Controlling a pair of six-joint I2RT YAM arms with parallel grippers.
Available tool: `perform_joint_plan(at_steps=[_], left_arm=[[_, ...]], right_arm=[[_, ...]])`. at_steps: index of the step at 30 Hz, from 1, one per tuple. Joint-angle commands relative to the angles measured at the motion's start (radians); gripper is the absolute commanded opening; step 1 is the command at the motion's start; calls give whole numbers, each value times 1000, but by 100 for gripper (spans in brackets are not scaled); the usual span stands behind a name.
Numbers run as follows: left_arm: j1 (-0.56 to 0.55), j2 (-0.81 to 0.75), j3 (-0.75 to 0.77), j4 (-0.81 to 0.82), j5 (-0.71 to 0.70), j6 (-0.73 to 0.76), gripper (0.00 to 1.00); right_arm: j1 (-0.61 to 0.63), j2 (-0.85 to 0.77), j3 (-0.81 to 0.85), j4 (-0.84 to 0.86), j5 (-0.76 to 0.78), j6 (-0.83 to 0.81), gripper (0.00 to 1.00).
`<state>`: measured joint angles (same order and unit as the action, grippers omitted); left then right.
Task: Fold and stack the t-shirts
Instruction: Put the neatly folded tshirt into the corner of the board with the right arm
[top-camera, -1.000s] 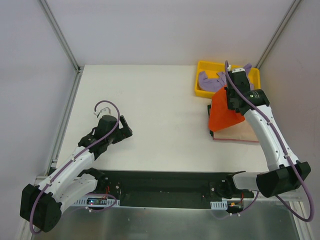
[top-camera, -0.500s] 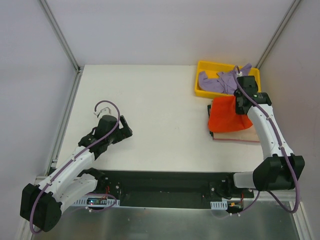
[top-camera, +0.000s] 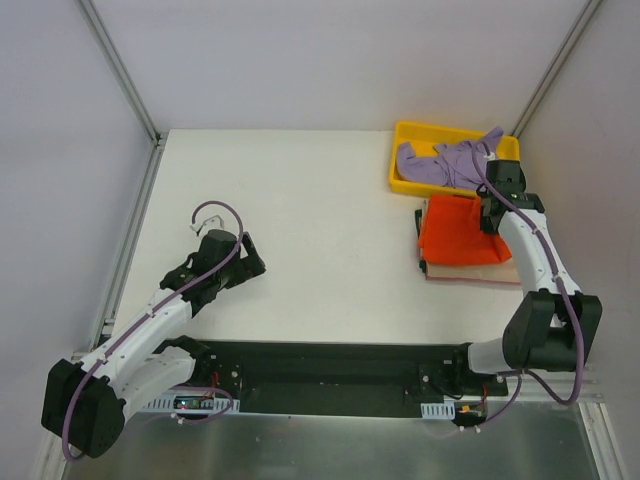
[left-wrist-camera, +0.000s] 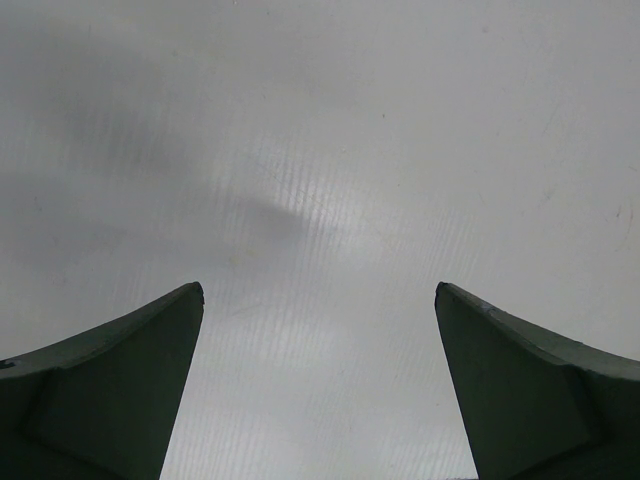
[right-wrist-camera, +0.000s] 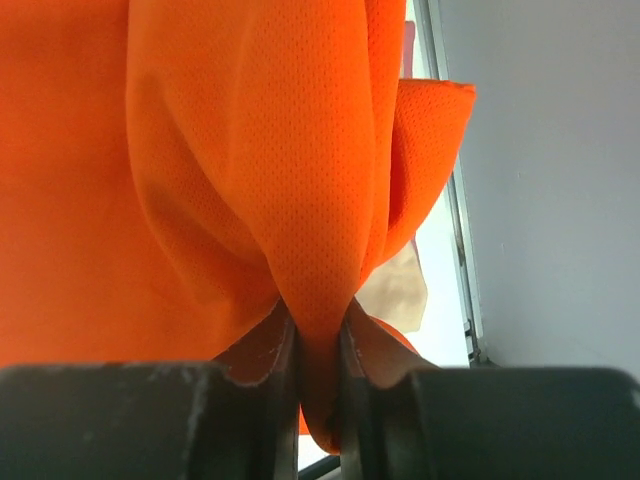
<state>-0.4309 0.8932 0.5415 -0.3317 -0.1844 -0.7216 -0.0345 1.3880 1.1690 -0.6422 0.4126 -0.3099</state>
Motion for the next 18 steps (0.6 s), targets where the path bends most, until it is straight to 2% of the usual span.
perform_joint_plan(at_steps=[1,4,5,6,10,12,14,15,17,18], left_arm=[[0,3,26,-4,-7,7,99],[0,6,28,-4,-6,7,99],[1,4,28,-4,-7,5,99],[0,6,28,-4,-7,7,99],[0,4,29,-4,-6,7,99],[0,3,29,-4,-4,7,99],[0,4,31,-4,-6,7,99],[1,1,31,-4,-6,7,99],[0,0,31,-4,-7,7,99],[0,0,31,-4,-7,7,99]], right_arm=[[-37,25,-23,124,-12,-38,20],[-53,45,-38,147,-24,-38,26],[-57,52,-45,150,-21,-35,30],[-59,60,-48,150,-3,-25,39],[-61,68,-40,109,100,38,58],[-61,56,-20,75,132,70,79],[-61,37,7,35,150,101,83],[-59,19,18,18,156,113,94],[-61,-4,46,-25,169,143,98],[-61,-16,57,-39,170,156,96]])
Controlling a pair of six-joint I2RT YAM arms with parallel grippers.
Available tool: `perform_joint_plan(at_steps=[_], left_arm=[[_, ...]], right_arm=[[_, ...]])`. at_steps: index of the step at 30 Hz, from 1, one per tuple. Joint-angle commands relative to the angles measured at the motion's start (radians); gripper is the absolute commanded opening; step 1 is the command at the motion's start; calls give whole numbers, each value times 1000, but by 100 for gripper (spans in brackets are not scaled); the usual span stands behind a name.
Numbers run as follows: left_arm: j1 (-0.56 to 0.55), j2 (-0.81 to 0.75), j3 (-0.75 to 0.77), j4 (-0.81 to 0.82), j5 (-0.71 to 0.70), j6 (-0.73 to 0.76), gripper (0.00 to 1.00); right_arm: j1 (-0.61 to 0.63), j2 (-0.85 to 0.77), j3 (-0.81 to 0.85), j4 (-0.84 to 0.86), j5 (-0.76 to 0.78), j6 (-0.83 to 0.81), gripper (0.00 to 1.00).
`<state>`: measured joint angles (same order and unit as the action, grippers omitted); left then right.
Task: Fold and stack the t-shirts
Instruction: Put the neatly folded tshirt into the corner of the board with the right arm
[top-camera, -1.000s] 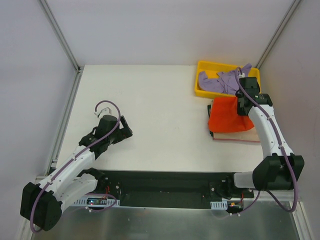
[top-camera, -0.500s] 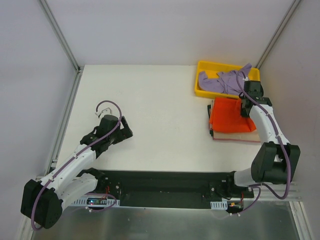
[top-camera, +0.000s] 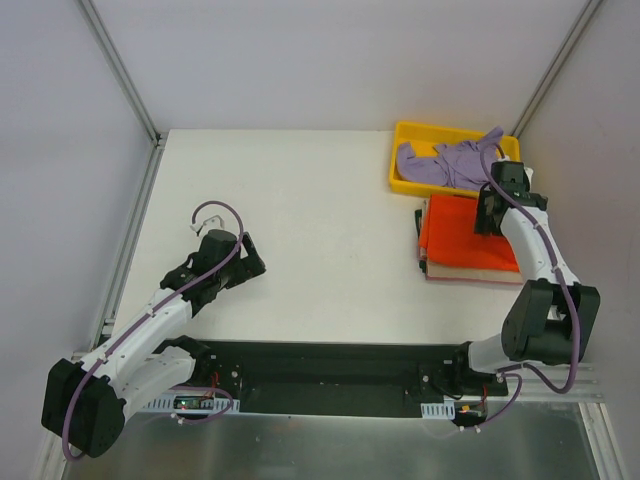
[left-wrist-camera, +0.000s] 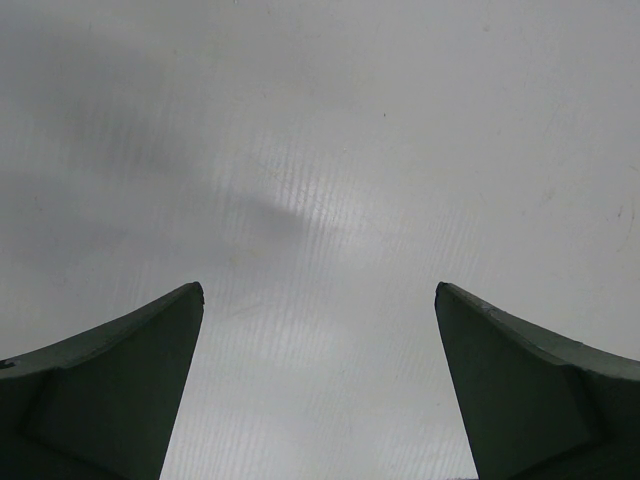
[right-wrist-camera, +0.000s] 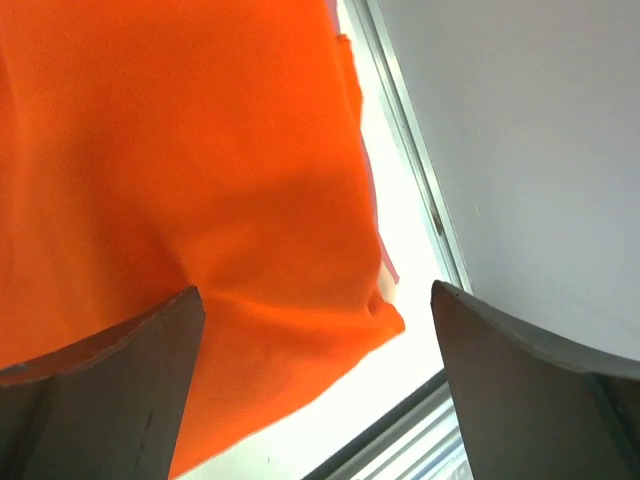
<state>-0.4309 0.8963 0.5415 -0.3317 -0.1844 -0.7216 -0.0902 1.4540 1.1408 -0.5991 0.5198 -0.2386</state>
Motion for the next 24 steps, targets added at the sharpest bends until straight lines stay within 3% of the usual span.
perform_joint_plan(at_steps=[1,5,9,12,24], left_arm=[[0,-7,31,-4,-7,7,99],[0,-11,31,-6,-7,7,99],[0,-8,32,-6,-7,7,99],[0,-10,32,-4,-6,7,99],[1,4,38,-7,-59,11,99]], right_arm=[[-5,-95,94,-96,56,96,96],[-6,-136,126,-148,-33,171,96],[-6,-161,116,-88,-398,142,96],[-19,-121,131,-64,-561,124,96],[-177,216,278,-36,-579,30,96]])
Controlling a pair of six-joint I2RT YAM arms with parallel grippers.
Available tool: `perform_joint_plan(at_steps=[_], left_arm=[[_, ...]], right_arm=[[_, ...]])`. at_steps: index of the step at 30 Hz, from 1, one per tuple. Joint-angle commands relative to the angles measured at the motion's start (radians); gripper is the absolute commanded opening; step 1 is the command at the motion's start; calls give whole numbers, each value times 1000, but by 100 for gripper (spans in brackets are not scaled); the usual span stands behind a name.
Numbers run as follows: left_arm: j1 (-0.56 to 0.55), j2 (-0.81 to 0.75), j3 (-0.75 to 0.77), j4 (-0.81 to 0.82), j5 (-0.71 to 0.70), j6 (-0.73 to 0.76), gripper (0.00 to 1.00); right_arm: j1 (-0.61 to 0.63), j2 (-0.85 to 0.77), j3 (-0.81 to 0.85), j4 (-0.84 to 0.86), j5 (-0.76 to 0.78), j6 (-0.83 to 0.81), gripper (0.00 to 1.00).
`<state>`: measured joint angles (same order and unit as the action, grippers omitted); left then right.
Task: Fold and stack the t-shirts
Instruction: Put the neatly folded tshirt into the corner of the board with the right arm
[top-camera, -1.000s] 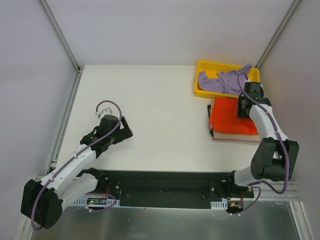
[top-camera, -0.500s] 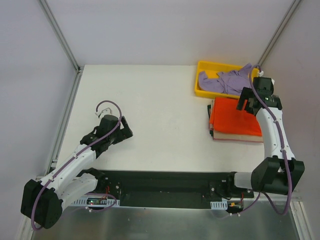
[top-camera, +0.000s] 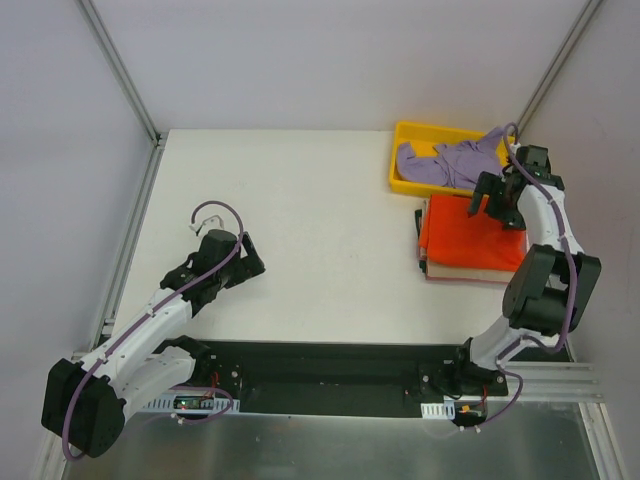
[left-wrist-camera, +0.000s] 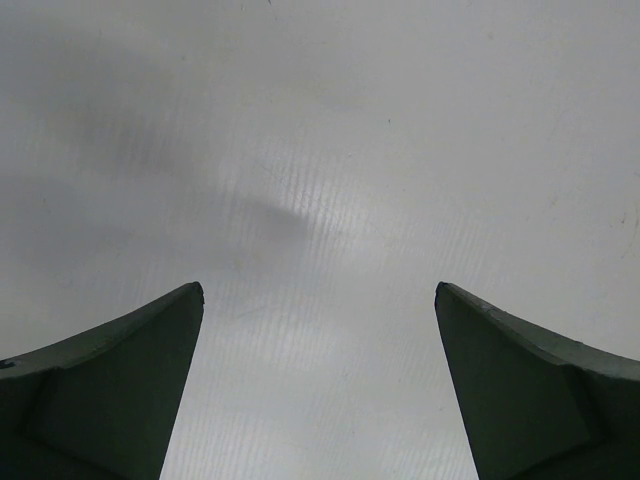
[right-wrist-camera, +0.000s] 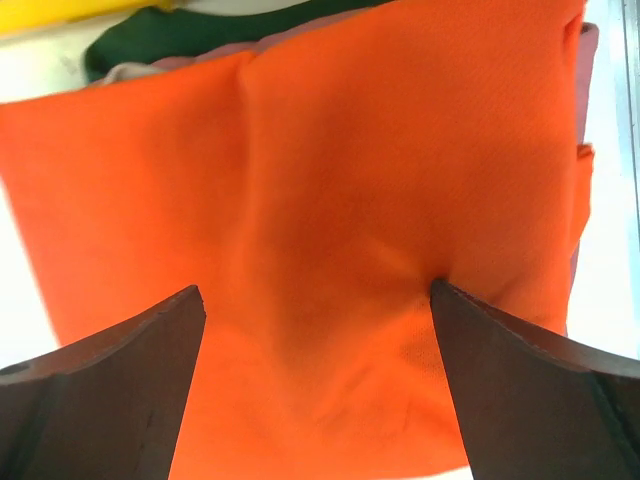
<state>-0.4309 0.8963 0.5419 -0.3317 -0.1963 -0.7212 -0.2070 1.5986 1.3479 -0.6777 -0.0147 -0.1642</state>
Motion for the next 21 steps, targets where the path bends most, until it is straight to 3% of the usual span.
perform_joint_plan(at_steps=[1,11,16,21], left_arm=[[1,6,38,-7,-51,11,99],[1,62,64,-9,-60,17,99],[1,55,75,-18,-60,19,99],[1,-3,75,-33,-74,12,99]], right_arm=[[-80,92,82,47,-63,-49,96],[-104,124,28,135,-215,-179,96],[-104,15,28,141,-188,-156,96],[-80,-205,10,113,-131,-83,96]])
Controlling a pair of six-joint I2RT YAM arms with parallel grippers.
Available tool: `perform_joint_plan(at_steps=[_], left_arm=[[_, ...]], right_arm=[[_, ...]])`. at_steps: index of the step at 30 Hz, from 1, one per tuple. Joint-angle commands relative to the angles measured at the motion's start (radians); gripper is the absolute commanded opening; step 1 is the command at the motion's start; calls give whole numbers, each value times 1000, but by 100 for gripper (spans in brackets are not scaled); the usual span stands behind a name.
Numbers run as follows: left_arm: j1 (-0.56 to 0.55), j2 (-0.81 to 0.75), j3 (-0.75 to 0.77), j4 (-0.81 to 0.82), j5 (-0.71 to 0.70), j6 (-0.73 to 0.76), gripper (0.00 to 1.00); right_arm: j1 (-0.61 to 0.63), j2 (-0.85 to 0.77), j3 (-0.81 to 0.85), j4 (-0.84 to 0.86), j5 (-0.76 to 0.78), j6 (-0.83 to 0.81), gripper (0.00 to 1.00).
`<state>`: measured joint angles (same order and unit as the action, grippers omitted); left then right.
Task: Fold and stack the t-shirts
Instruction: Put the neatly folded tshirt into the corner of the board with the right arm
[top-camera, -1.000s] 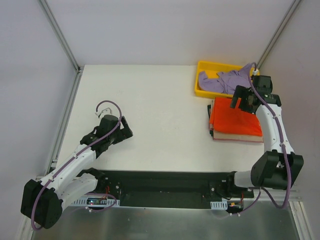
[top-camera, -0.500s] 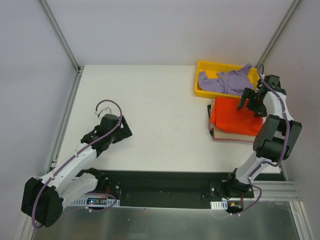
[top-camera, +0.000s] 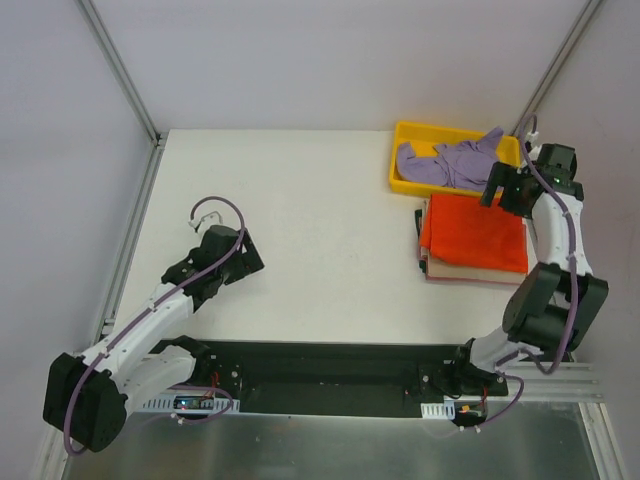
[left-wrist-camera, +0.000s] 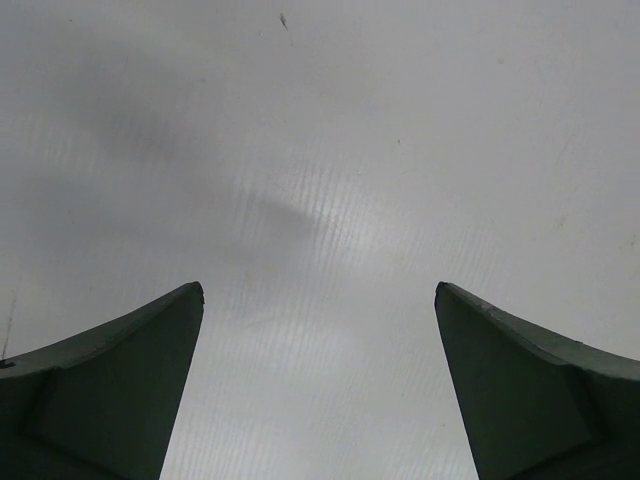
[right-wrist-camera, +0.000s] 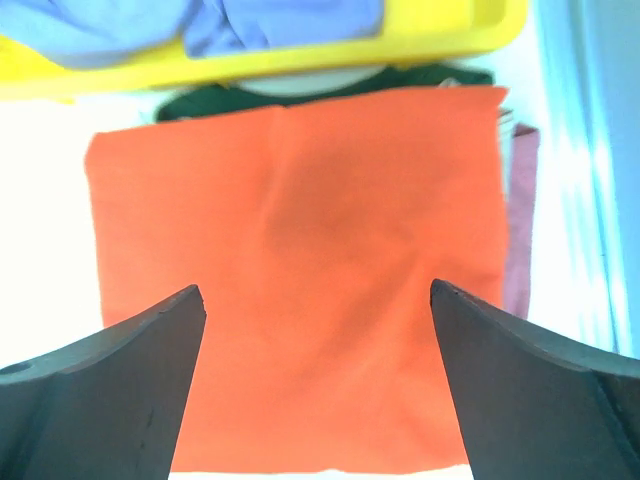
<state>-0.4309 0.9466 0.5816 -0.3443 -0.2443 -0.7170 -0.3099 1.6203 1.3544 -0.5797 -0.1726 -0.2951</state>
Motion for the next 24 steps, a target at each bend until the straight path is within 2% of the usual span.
perform_joint_plan(at_steps=[1,2,5,11,15,19,24], left_arm=[[1,-69,37,-25,-26,7,99],[1,-86,37,-28,-24,4,99],[1,-129,29,-35,-26,-9,99],[1,-215,18,-55,-33,-18,99],[1,-246,11,-61,-27,-24,99],[1,-272,-9,-68,-39,-36,99],[1,-266,-12,-70,-23,-38,99]], right_arm=[[37,-275,-11,6,57,65,96],[51,-327,-33,-6,103,91,96],[65,-491,-136,-28,110,207,96],[65,-876,-440,50,-14,332,96],[65,-1034,-596,110,-63,369,96],[65,-1082,-647,141,-76,369,96],[65,-1010,-588,103,-97,350,96]])
